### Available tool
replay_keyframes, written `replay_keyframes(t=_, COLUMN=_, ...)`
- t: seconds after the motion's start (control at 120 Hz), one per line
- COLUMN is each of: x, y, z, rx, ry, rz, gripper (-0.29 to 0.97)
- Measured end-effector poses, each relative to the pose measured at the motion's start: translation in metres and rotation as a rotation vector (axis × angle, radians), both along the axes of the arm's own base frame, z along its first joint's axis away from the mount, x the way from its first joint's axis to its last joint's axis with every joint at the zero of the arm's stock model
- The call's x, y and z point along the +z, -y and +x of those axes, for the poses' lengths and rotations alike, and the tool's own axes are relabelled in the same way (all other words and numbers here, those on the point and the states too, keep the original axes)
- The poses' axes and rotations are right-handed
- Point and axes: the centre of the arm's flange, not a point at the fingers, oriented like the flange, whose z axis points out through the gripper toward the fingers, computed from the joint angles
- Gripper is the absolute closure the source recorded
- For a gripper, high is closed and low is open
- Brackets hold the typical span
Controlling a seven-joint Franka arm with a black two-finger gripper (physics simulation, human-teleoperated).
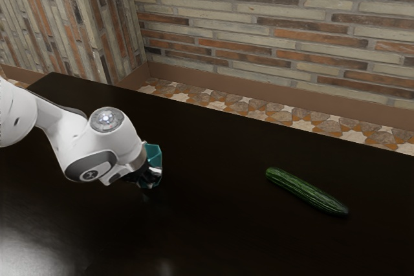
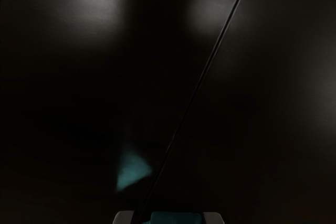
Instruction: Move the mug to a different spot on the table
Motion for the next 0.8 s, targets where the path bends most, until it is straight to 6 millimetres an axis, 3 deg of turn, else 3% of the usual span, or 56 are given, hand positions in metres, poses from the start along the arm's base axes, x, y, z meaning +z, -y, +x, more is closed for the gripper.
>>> replay_keyframes(t=0.267, x=-0.011, y=0.001, z=0.003, rx=0.008, ry=-0.015, rz=-0.005, gripper=0.62)
replay_keyframes(t=0.592, x=-0.015, y=0.005, z=-0.004, rx=0.016, ry=-0.029, rz=-0.011, gripper=0.22)
replay_keyframes(t=0.8, x=-0.015, y=0.018, z=-0.02, rx=0.011, ry=-0.042, rz=-0.017, gripper=0.08)
